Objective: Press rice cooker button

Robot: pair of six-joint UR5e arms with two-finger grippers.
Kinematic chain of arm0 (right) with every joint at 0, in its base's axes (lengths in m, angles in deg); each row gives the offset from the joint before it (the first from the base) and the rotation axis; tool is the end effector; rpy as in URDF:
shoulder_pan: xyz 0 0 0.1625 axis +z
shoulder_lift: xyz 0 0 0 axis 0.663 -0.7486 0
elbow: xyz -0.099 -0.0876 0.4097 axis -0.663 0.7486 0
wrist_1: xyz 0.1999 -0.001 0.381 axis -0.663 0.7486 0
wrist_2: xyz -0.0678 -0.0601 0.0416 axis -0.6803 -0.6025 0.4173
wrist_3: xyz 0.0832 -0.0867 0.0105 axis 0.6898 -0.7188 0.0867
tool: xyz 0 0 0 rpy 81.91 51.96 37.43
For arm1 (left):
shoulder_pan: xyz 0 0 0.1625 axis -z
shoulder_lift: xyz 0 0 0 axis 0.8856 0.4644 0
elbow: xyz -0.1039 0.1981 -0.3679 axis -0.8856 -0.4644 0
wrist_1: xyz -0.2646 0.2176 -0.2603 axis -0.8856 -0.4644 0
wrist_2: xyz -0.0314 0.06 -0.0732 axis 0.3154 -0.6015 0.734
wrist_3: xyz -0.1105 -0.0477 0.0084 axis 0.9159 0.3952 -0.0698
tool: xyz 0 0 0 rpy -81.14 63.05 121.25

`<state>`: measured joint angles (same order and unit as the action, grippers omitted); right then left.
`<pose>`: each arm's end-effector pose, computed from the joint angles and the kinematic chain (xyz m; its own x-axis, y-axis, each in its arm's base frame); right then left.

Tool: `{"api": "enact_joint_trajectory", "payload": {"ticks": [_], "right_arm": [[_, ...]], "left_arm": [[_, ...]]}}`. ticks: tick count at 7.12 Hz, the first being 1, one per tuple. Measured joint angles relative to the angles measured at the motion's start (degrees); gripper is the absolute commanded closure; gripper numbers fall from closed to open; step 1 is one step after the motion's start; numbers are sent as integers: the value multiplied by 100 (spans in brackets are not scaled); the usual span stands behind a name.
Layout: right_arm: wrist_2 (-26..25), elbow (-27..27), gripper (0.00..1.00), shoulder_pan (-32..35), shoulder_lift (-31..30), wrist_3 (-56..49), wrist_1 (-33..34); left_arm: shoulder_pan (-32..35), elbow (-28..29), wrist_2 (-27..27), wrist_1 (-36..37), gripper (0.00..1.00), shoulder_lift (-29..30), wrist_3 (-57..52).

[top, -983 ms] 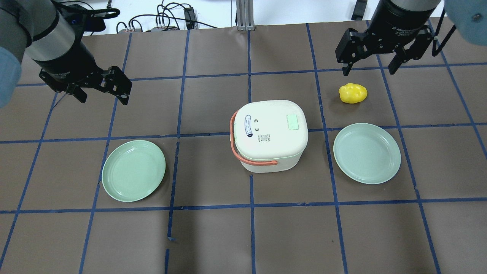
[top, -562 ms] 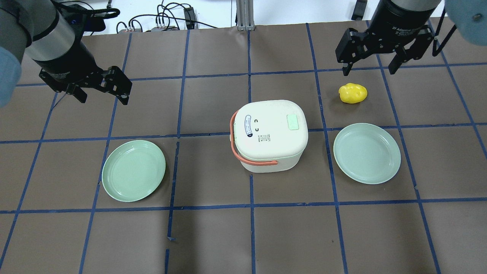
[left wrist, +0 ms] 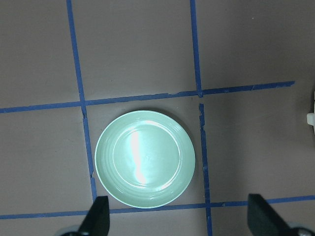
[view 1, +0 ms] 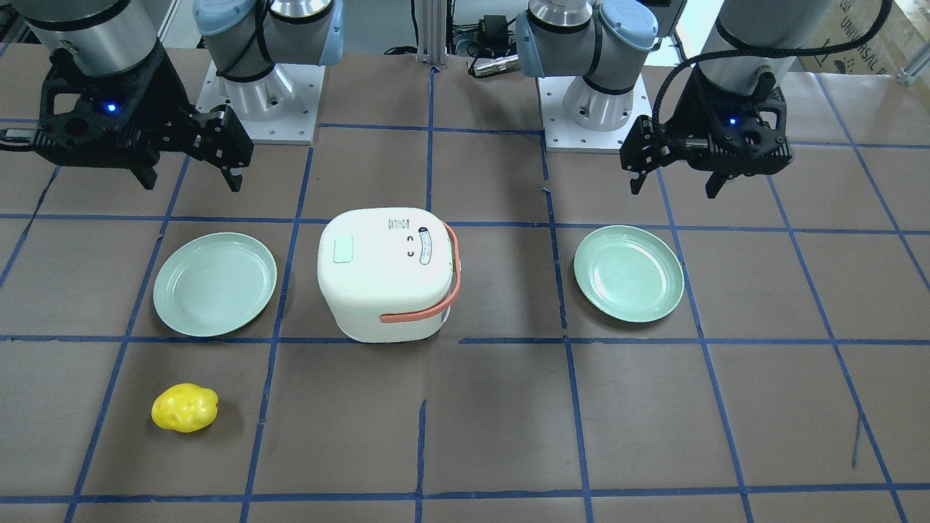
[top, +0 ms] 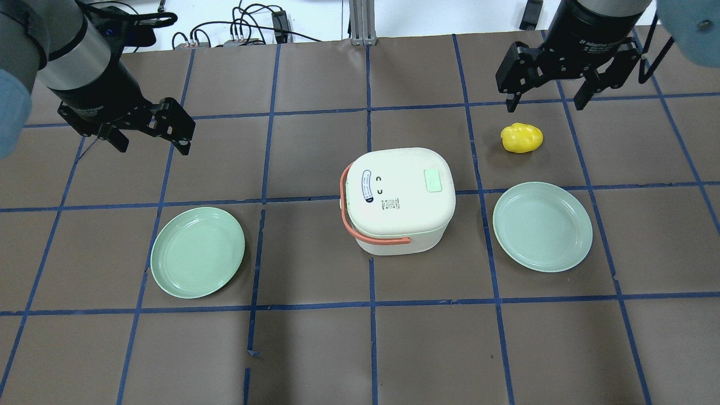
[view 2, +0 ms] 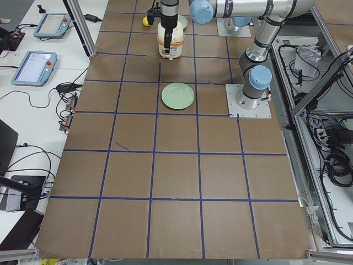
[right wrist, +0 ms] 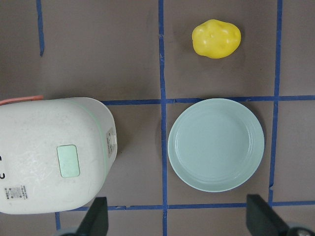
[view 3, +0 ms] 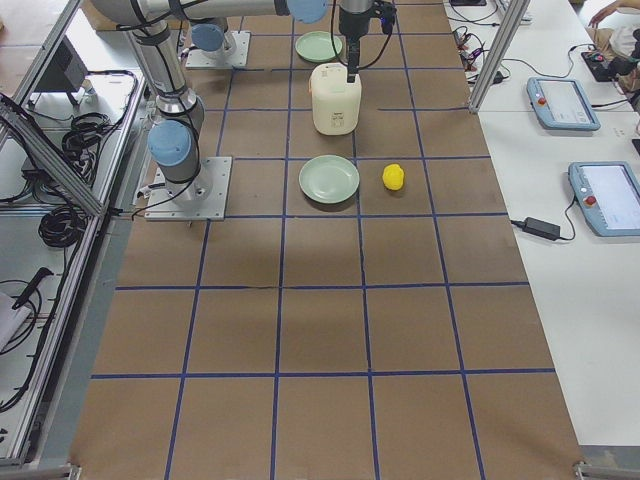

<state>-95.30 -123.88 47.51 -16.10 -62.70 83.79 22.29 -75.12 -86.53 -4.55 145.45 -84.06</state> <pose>0.1249 -0.5250 0.4989 -0.9999 0.0137 -0.0031 0.0137 0.9998 -0.0118 -0.0818 -0.4986 0.4681 -0.9957 0.0792 -0.0480 0.0806 0.9963 -0.0287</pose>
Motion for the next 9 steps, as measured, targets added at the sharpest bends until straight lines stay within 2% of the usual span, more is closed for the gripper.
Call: {"api": "enact_joint_trajectory", "payload": {"ticks": [9], "right_arm": [[8, -2, 2, 17, -15, 68, 4]], "left_arm": [[-1, 0, -4, 0, 0, 0, 0]]}}
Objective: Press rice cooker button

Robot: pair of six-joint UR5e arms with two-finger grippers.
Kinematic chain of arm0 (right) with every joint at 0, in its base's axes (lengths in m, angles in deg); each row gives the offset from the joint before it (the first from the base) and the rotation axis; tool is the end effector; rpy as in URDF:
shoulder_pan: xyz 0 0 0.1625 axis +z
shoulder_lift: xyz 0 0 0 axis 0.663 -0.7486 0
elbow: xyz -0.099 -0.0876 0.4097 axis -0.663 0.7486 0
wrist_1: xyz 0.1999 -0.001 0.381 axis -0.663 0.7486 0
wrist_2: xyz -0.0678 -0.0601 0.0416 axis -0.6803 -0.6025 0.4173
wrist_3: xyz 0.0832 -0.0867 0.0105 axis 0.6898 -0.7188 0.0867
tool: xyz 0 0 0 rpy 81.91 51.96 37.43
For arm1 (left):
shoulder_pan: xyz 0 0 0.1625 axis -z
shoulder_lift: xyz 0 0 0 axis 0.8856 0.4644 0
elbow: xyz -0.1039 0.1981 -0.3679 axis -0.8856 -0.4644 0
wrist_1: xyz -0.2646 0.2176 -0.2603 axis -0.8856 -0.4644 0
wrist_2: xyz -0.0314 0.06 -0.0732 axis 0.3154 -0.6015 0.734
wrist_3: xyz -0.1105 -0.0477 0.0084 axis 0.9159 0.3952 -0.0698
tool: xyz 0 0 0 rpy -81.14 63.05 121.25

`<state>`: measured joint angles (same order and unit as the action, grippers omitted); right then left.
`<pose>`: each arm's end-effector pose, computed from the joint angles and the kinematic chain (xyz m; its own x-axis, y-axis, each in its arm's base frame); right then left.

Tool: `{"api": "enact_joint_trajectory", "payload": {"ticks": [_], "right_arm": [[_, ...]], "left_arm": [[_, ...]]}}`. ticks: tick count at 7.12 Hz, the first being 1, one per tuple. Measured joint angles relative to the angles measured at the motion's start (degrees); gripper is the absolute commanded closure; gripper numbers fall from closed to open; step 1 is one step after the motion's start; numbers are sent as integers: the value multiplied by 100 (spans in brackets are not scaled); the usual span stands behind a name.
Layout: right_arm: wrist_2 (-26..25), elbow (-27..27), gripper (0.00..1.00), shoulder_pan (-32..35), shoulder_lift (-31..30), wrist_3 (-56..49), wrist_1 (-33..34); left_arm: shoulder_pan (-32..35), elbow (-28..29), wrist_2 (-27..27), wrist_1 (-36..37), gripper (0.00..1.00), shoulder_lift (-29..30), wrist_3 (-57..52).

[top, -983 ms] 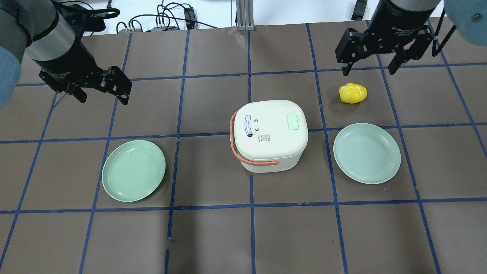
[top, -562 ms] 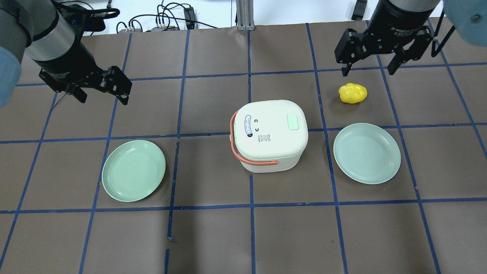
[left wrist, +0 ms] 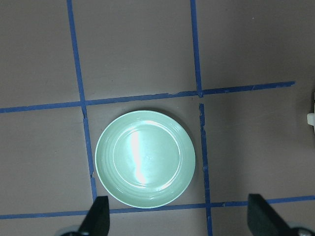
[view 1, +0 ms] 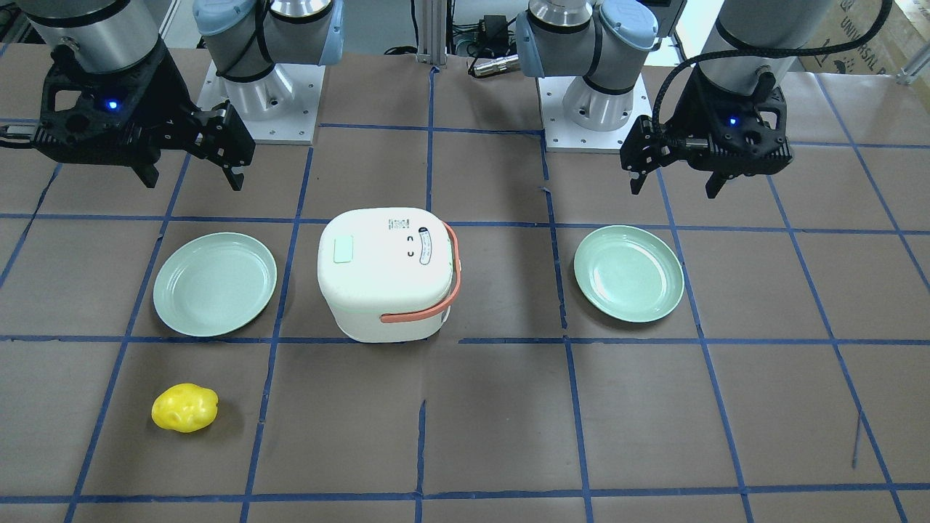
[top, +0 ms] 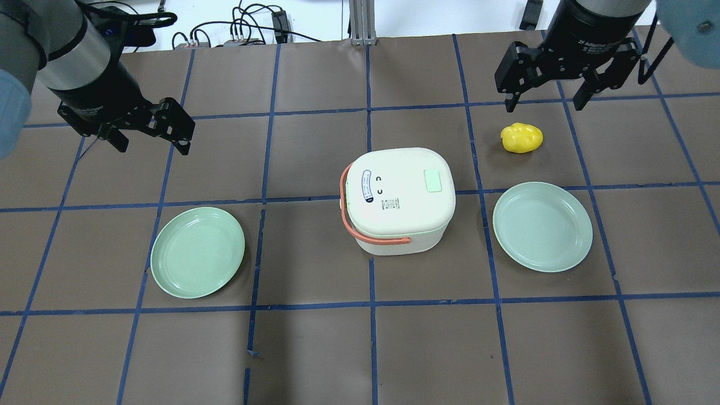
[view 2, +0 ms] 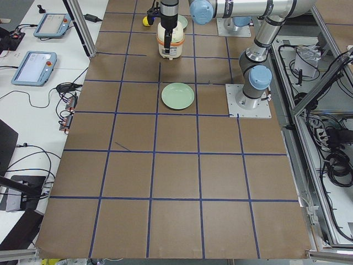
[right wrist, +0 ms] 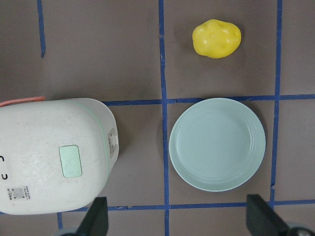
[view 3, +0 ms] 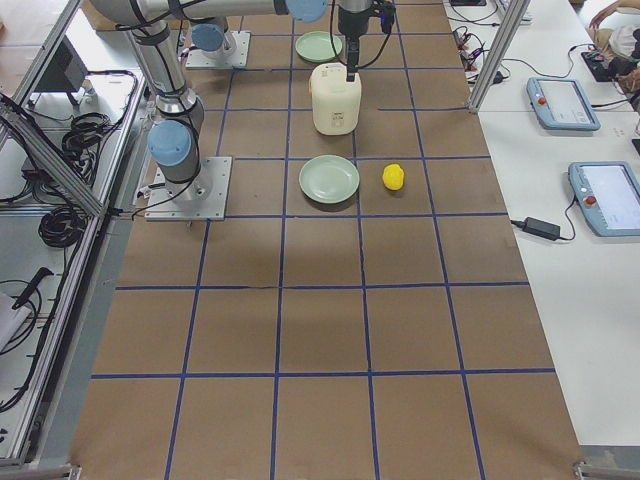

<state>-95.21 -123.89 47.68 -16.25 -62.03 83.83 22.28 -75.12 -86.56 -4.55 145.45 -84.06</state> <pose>0.1266 -0.5238 0.5002 -0.9997 0.0224 -0.0048 0.0225 0.9996 -0.0149 -0.0816 -0.4986 0.4681 -0.9957 0.0790 -0.0485 0.0804 0.9963 -0.0286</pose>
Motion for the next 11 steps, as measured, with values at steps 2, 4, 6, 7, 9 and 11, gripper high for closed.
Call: {"api": "enact_joint_trajectory", "payload": {"ticks": [2, 4, 6, 7, 9, 11], "right_arm": [[12, 7, 57, 6, 21, 44, 10], [207, 5, 84, 36, 28, 355, -6], [446, -130, 90, 225, 29, 881, -15], [477, -281, 90, 437, 27, 1078, 48], [487, -647, 90, 834, 76, 1613, 653], [439, -961, 90, 1114, 192, 1858, 1220]], "left_arm": [[-4, 0, 0, 0, 0, 0, 0], [-4, 0, 0, 0, 0, 0, 0], [2, 0, 0, 0, 0, 0, 0], [3, 0, 0, 0, 0, 0, 0], [0, 0, 0, 0, 0, 0, 0], [-1, 0, 0, 0, 0, 0, 0]]}}
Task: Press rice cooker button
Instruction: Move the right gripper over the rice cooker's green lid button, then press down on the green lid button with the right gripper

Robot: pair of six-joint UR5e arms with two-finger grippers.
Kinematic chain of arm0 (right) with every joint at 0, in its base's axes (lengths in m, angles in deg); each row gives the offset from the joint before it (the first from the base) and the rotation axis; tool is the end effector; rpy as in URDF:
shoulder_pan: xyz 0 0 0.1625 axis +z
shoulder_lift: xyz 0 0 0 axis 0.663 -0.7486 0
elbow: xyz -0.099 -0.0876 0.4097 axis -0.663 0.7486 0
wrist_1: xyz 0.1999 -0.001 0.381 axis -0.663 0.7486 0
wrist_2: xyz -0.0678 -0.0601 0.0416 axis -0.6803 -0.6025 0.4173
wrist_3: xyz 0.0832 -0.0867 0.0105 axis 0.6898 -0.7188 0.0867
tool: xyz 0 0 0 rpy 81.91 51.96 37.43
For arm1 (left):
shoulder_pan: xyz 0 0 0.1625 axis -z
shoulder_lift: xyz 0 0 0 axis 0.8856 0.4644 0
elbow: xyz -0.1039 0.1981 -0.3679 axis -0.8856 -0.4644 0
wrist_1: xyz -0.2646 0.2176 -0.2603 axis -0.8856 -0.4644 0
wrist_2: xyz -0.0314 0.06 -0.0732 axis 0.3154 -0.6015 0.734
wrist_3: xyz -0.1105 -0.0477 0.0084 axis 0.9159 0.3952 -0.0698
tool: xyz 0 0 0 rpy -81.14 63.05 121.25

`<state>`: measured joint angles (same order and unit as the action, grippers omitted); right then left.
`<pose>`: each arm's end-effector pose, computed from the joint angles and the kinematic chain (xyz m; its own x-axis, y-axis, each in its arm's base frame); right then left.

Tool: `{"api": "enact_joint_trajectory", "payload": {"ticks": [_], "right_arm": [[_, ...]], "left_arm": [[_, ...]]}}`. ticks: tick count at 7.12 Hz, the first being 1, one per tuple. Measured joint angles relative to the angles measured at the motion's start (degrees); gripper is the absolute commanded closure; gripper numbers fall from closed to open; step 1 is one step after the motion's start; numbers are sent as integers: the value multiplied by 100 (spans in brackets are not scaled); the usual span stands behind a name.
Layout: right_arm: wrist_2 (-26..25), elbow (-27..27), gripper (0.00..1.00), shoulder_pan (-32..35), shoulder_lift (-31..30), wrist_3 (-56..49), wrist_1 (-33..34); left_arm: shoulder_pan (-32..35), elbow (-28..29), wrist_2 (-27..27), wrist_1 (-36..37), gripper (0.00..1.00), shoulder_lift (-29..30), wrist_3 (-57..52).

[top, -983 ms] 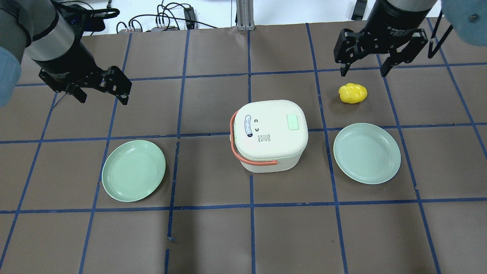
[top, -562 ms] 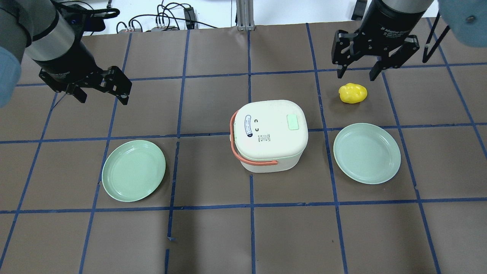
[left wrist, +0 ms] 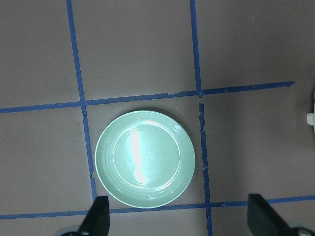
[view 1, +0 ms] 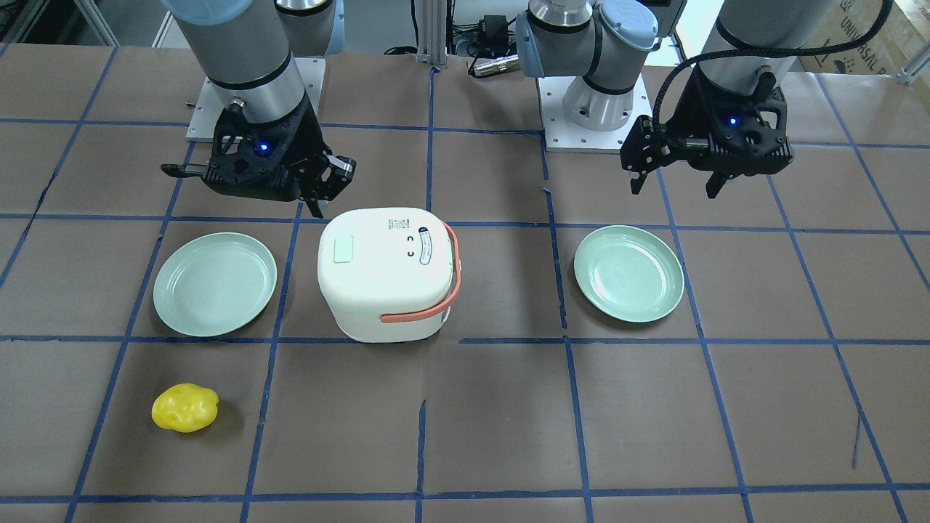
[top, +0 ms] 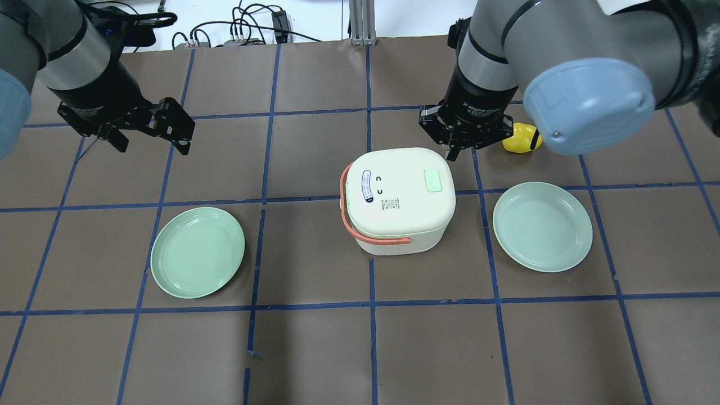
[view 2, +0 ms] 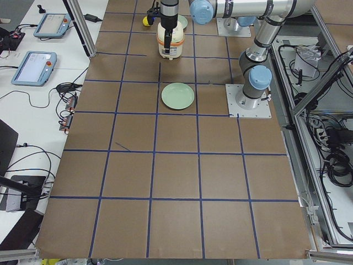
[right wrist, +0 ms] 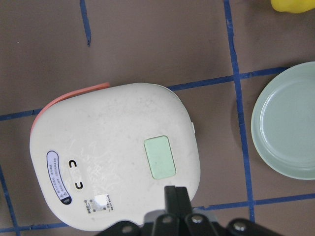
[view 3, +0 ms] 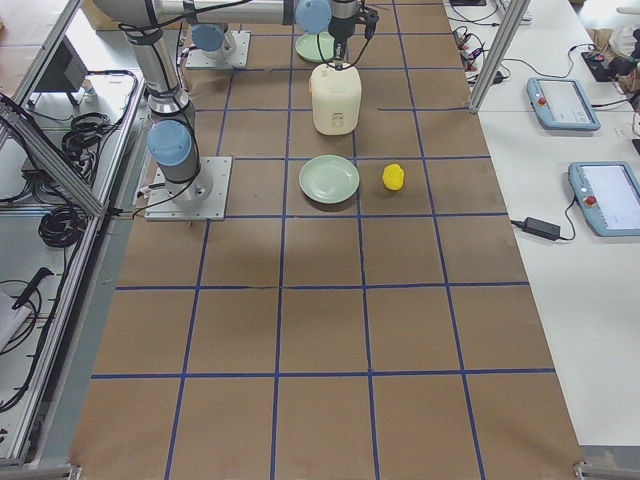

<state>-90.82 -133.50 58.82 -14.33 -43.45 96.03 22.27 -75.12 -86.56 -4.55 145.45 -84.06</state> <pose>0.2369 -0.5004 0.4190 -0.9850 0.1502 -0.0854 0.1506 0.9886 0.0013 -0.0815 -0.4986 0.4681 -0.9957 0.0788 -0.0485 0.0803 0.9964 -0.0286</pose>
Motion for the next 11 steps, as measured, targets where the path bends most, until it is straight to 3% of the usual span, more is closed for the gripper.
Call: {"api": "enact_joint_trajectory", "payload": {"ticks": [4, 11], "right_arm": [[-134, -596, 90, 149, 76, 15, 934], [-161, -643, 90, 178, 317, 70, 1251]], "left_arm": [[-1, 0, 0, 0, 0, 0, 0], [2, 0, 0, 0, 0, 0, 0]]}}
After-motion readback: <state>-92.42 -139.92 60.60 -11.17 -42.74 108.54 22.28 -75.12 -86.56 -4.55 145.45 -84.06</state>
